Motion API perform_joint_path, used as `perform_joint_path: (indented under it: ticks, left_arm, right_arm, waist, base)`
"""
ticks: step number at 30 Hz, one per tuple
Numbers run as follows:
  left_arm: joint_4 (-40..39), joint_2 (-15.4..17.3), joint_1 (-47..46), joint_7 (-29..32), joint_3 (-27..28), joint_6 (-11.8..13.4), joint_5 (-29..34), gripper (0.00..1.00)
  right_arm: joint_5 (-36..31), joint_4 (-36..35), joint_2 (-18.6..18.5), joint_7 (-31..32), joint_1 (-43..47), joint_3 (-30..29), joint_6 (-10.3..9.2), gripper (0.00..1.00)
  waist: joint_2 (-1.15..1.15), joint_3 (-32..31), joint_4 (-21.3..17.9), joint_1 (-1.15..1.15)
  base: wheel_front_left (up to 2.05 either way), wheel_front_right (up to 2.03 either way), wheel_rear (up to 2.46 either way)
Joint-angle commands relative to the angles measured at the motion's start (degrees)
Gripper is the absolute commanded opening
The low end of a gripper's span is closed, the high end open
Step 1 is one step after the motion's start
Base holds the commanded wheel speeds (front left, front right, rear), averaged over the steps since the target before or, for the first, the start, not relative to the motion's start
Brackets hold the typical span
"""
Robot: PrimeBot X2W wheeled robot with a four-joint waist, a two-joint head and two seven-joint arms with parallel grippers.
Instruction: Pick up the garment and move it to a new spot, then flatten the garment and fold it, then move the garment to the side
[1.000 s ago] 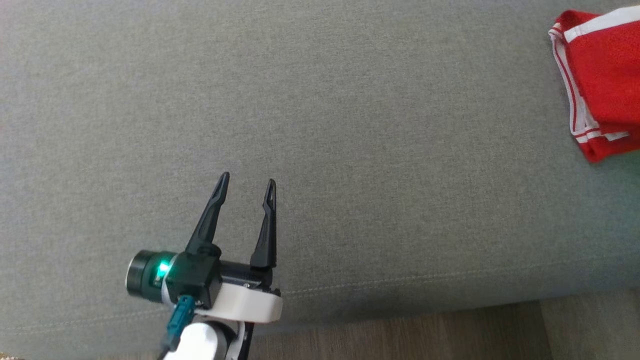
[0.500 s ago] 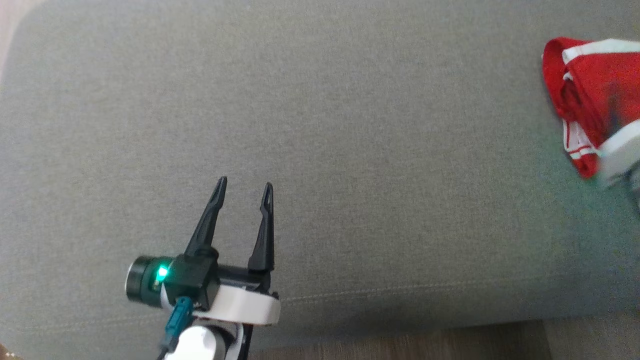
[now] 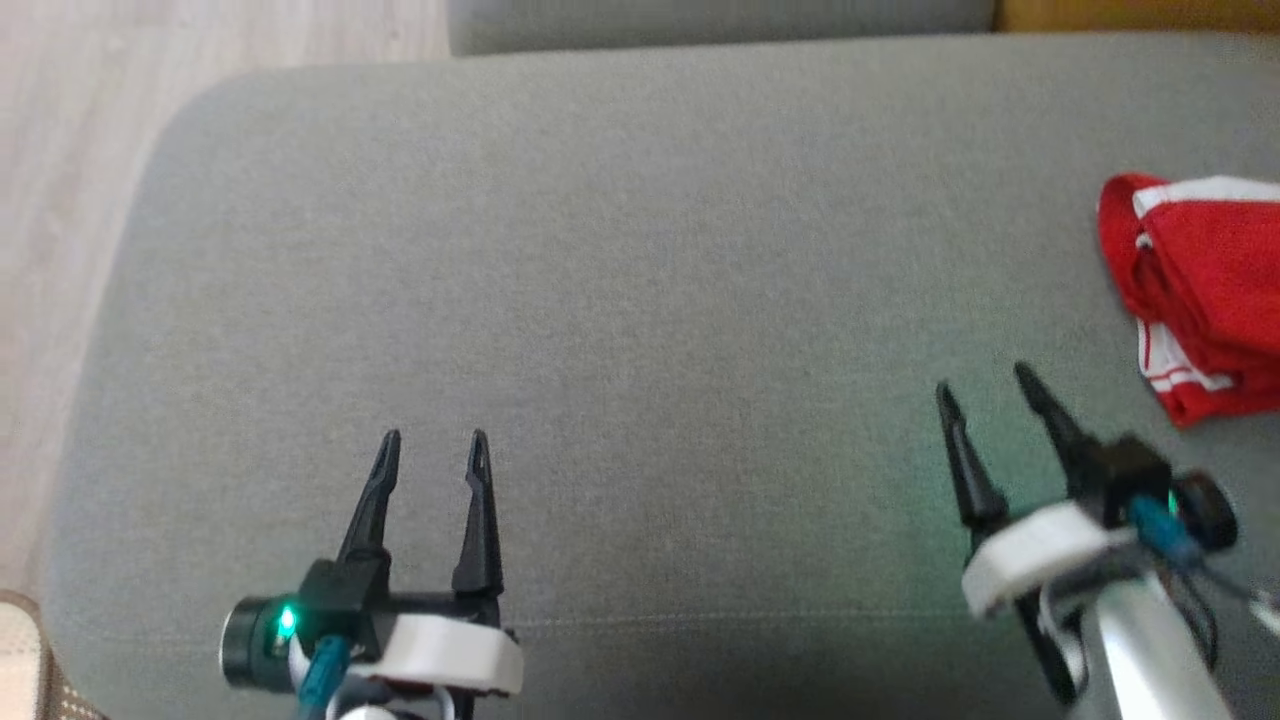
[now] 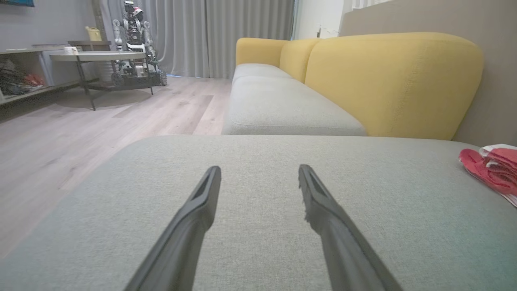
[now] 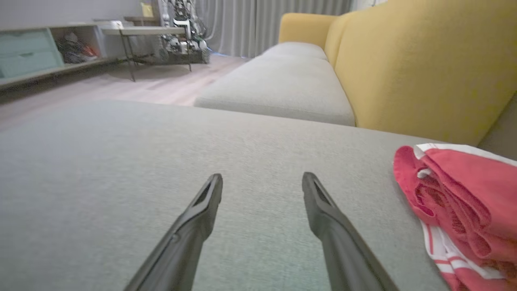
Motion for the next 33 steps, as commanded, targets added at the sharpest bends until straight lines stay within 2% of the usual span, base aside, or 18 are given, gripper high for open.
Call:
perform_joint_path:
  ticks: [1,6,12,19,33]
  left_arm:
    - [-2.44,-0.18,-0.41,-0.29,1.84,0.18,0.06,1.00]
    - [-3.57,-0.18,2.40,-0.29,3.42,-1.00,1.26,1.00]
    - [-5.85,-0.18,5.32,-0.29,5.12,-2.56,2.96,1.00]
    - [-5.94,-0.18,7.79,-0.29,6.78,-3.95,3.50,1.00]
    - [-6.48,-0.18,8.48,-0.29,7.89,-4.78,2.96,1.00]
  right_arm:
    - [0.78,-3.28,0.43,-0.51,1.63,1.68,-0.02,1.00]
    - [3.33,-12.36,0.57,-0.52,9.86,3.46,-0.02,1.00]
    - [7.58,-20.02,0.58,-0.53,13.27,2.22,-0.02,1.00]
    - [10.10,-20.20,0.59,-0.53,15.28,2.00,-0.02,1.00]
    - [10.78,-20.33,0.60,-0.53,15.35,1.53,-0.02,1.00]
  waist:
    - [0.00,-2.14,0.98,0.00]
    - [0.00,-5.00,1.03,0.00]
    - [0.00,-6.79,0.15,0.00]
    - [0.00,-8.17,-0.41,0.00]
    - [0.00,-8.27,-0.74,0.00]
  base:
    - [0.00,0.00,0.00]
    - [0.00,0.00,0.00]
    - [0.00,0.00,0.00]
    - [0.00,0.00,0.00]
    - [0.00,0.00,0.00]
